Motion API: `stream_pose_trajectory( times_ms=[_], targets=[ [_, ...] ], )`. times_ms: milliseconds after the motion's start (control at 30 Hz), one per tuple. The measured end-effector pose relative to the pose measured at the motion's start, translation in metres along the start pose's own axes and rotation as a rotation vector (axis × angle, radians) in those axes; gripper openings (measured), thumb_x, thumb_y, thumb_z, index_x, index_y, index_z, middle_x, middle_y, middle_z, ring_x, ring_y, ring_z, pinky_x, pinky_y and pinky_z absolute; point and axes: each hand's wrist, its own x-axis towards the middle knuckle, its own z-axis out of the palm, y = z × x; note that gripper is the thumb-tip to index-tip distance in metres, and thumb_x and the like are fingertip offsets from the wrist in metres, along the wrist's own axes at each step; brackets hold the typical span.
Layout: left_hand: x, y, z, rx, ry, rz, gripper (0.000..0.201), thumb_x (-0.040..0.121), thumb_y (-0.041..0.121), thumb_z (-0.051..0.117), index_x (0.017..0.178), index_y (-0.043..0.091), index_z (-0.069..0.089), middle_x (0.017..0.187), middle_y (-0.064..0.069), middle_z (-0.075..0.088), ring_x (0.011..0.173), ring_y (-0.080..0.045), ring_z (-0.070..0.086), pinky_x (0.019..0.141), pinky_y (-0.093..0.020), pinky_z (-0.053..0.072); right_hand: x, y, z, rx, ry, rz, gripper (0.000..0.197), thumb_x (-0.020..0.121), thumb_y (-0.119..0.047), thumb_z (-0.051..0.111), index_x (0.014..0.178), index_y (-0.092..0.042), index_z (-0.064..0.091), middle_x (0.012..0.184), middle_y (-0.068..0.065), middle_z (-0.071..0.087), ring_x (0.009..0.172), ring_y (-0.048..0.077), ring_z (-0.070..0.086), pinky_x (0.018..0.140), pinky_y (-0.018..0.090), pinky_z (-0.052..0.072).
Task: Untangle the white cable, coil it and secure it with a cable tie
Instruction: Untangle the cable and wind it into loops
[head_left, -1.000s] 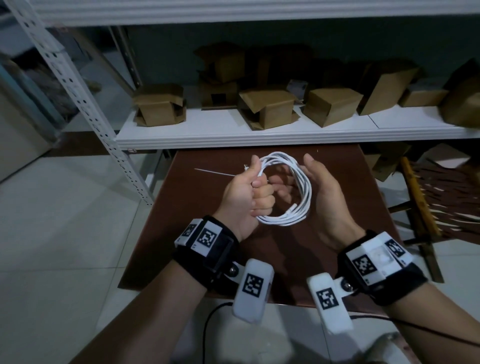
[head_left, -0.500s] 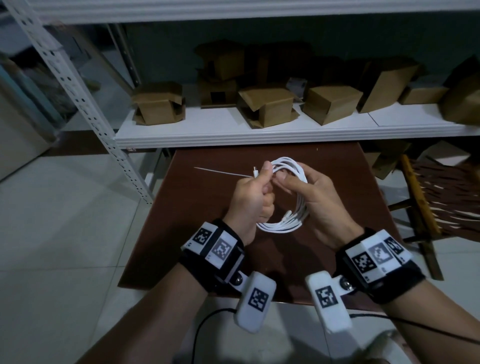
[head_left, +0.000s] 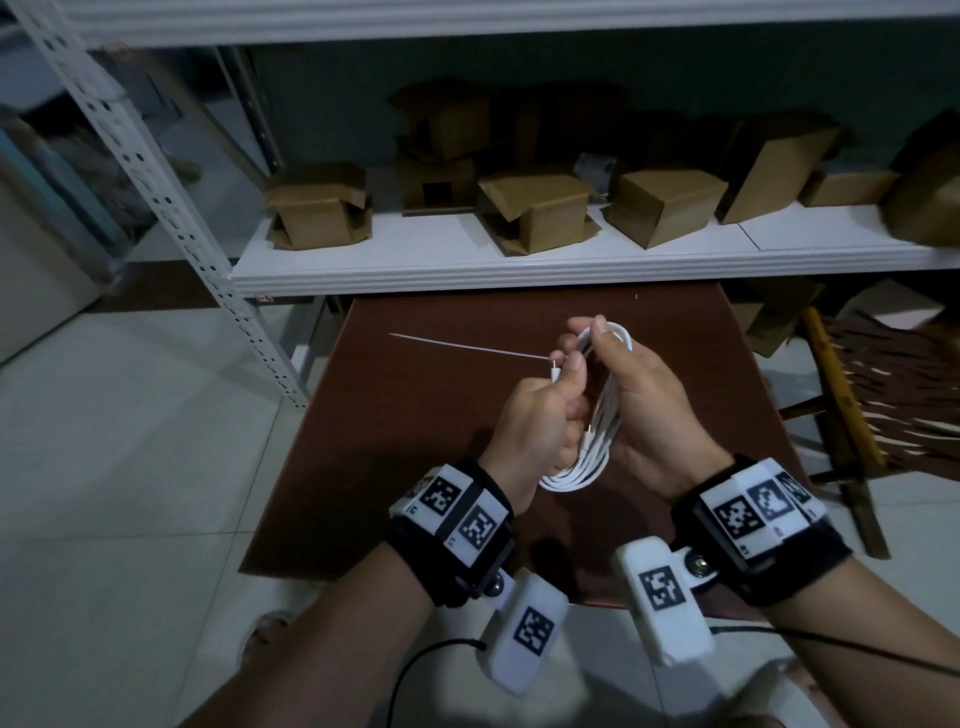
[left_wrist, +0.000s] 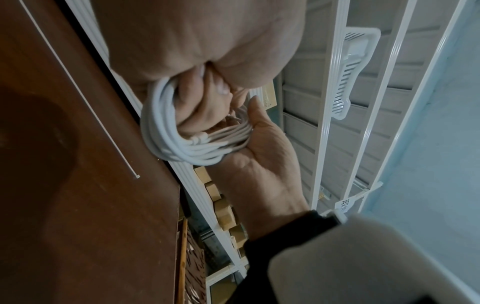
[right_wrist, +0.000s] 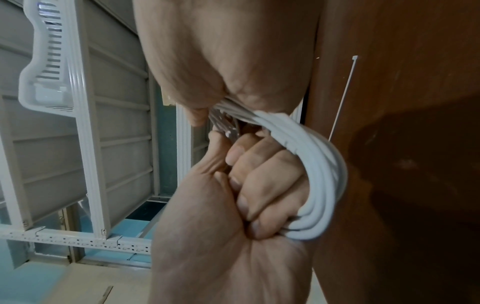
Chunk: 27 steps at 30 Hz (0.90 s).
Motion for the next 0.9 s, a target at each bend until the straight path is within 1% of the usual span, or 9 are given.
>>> stream_pose_trajectory(
  times_ms=[133, 233, 367, 467, 533, 633, 700, 800, 900],
  targets=[
    [-0.002, -0.002, 0.001, 0.031, -0.008, 0.001, 0.055, 0.109, 0.051, 0.046, 0.066, 0.019, 0.035, 0.046, 0.008, 0.025, 0.031, -0.001, 0.02, 0.032, -0.013, 0.016, 0.001, 0.001, 0.0, 0.01, 0.039, 0.033, 0.026, 0.105, -0.035, 0.058, 0.116, -0.012, 0.063, 0.092, 0.002, 0.065, 0.081, 0.011, 0.064, 0.069, 0.027, 0.057],
    [0.001, -0.003, 0.0, 0.01, -0.018, -0.04, 0.056, 0.106, 0.059, 0.046, 0.065, 0.021, 0.037, 0.048, 0.008, 0.026, 0.031, -0.001, 0.02, 0.031, -0.012, 0.016, 0.0, 0.0, 0.001, -0.016, 0.049, 0.049, 0.027, 0.105, -0.038, 0.058, 0.114, -0.013, 0.061, 0.09, 0.005, 0.063, 0.072, 0.016, 0.064, 0.062, 0.031, 0.058],
    [0.004, 0.0, -0.002, -0.213, -0.113, -0.08, 0.045, 0.101, 0.069, 0.046, 0.081, 0.035, 0.066, 0.058, 0.007, 0.033, 0.032, 0.002, 0.023, 0.031, -0.009, 0.017, -0.003, -0.003, 0.001, -0.031, 0.071, 0.079, 0.027, 0.104, -0.042, 0.058, 0.108, -0.015, 0.061, 0.075, 0.005, 0.064, 0.058, 0.022, 0.064, 0.053, 0.036, 0.059],
    [0.0, 0.004, -0.006, -0.16, -0.156, -0.106, 0.055, 0.1, 0.068, 0.048, 0.067, 0.025, 0.052, 0.047, 0.01, 0.029, 0.03, 0.0, 0.02, 0.031, -0.011, 0.013, -0.004, -0.008, 0.002, 0.01, 0.031, 0.085, 0.03, 0.105, -0.04, 0.058, 0.116, -0.013, 0.063, 0.086, 0.012, 0.068, 0.054, 0.022, 0.065, 0.052, 0.036, 0.061],
    [0.0, 0.009, -0.01, -0.085, -0.136, -0.108, 0.055, 0.102, 0.062, 0.049, 0.064, 0.023, 0.039, 0.046, 0.01, 0.025, 0.033, -0.002, 0.018, 0.033, -0.016, 0.009, -0.002, -0.01, -0.001, 0.066, 0.004, 0.043, 0.039, 0.107, -0.033, 0.054, 0.129, -0.001, 0.061, 0.105, 0.018, 0.071, 0.077, 0.025, 0.074, 0.068, 0.035, 0.065],
    [0.003, 0.019, -0.018, -0.109, -0.061, -0.079, 0.052, 0.11, 0.048, 0.043, 0.066, 0.021, 0.036, 0.047, 0.009, 0.024, 0.033, -0.003, 0.019, 0.033, -0.016, 0.01, 0.001, -0.013, -0.004, 0.035, -0.05, 0.002, 0.046, 0.11, -0.029, 0.049, 0.138, 0.007, 0.055, 0.127, 0.025, 0.07, 0.115, 0.033, 0.072, 0.096, 0.036, 0.06],
    [0.005, 0.025, -0.021, -0.125, -0.036, -0.078, 0.053, 0.109, 0.049, 0.044, 0.064, 0.021, 0.036, 0.046, 0.009, 0.024, 0.032, -0.003, 0.019, 0.032, -0.017, 0.01, 0.001, -0.011, -0.004, 0.011, -0.091, -0.01, 0.045, 0.11, -0.027, 0.049, 0.136, 0.01, 0.056, 0.128, 0.03, 0.068, 0.112, 0.036, 0.071, 0.103, 0.039, 0.057],
    [0.005, 0.027, -0.023, -0.18, -0.025, -0.123, 0.056, 0.108, 0.053, 0.042, 0.062, 0.021, 0.034, 0.042, 0.009, 0.024, 0.03, -0.004, 0.019, 0.031, -0.017, 0.008, 0.001, -0.005, -0.005, -0.048, -0.094, -0.047, 0.044, 0.109, -0.024, 0.051, 0.129, 0.013, 0.06, 0.122, 0.035, 0.068, 0.098, 0.035, 0.074, 0.099, 0.04, 0.059],
    [0.007, 0.027, -0.024, -0.253, 0.015, -0.139, 0.058, 0.109, 0.054, 0.039, 0.063, 0.02, 0.033, 0.04, 0.009, 0.025, 0.027, -0.004, 0.02, 0.031, -0.014, 0.009, 0.003, 0.0, -0.006, -0.118, -0.077, -0.07, 0.046, 0.106, -0.03, 0.056, 0.127, 0.012, 0.062, 0.116, 0.035, 0.07, 0.101, 0.039, 0.074, 0.098, 0.042, 0.06]
  ],
)
